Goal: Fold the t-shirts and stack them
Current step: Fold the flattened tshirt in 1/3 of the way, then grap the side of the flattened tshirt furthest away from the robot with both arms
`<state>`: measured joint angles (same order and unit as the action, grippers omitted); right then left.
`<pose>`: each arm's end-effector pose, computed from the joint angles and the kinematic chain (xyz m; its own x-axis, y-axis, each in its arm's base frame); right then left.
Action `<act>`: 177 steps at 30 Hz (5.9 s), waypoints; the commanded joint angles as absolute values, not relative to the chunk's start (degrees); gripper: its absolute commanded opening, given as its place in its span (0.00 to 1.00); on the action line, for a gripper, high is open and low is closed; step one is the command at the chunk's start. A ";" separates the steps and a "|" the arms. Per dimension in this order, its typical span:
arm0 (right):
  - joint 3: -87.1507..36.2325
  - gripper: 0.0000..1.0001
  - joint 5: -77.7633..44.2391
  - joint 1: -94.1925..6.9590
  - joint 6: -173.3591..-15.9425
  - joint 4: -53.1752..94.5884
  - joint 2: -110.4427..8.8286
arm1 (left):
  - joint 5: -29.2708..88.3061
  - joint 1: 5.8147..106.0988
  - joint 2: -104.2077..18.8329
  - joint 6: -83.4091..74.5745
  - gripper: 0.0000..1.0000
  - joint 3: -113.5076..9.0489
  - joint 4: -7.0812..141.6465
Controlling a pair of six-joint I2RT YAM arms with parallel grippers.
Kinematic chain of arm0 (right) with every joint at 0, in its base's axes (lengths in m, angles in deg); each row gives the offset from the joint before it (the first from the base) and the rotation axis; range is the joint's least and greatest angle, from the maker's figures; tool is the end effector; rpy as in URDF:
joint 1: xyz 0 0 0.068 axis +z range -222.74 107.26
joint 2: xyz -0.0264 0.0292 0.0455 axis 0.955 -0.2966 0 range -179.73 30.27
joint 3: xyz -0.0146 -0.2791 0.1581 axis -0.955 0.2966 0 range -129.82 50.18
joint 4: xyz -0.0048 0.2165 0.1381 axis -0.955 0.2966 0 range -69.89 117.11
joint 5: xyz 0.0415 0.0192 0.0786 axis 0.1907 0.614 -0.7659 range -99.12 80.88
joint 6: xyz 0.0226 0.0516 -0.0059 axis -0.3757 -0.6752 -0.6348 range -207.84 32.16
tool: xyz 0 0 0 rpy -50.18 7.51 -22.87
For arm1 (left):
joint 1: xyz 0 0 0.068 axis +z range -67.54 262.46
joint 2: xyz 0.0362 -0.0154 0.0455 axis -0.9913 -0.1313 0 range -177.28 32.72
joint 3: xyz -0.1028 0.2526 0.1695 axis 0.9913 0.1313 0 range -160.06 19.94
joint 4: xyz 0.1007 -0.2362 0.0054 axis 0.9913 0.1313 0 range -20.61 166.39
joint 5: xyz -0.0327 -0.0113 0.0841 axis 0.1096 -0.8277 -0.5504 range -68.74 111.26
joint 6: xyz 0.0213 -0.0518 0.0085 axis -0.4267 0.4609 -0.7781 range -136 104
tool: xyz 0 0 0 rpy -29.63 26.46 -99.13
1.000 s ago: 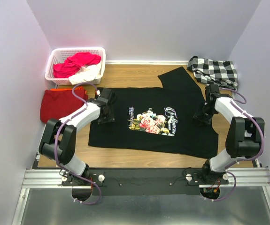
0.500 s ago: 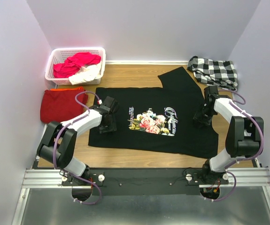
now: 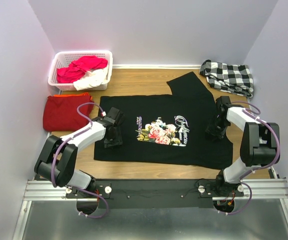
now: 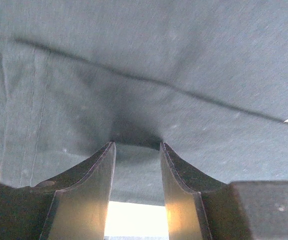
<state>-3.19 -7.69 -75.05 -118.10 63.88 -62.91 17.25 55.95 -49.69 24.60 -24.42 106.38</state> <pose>0.2727 -0.0121 0.2061 -0.8360 0.5378 -0.1090 0.5375 0.8425 0.0347 0.2105 -0.1019 0.2140 -0.9356 -0.2589 -0.2399 -0.2369 0.9645 -0.1168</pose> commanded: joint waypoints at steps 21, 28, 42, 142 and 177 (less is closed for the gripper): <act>-4.58 0.48 -1.83 -74.77 -120.53 76.71 -62.71 | 23.89 50.38 -42.78 30.85 0.50 -18.38 113.51; -7.74 0.48 -1.65 -74.77 -120.36 77.06 -62.98 | 19.43 49.76 -41.73 31.99 0.50 -23.03 117.89; -15.12 0.48 -2.01 -74.77 -121.15 76.98 -58.14 | 4.56 54.66 -45.06 27.87 0.64 -46.76 120.55; -57.13 0.65 -5.69 -73.36 -105.94 42.62 -103.58 | 13.17 77.27 -89.89 6.24 0.00 -70.67 95.05; -79.90 0.55 1.16 -67.74 -94.70 47.97 -121.43 | 15.02 77.27 -92.53 5.10 0.00 -75.07 97.95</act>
<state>-79.21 -3.65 -70.09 -99.72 41.72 -118.47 13.07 76.89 -91.16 6.31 -74.43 98.18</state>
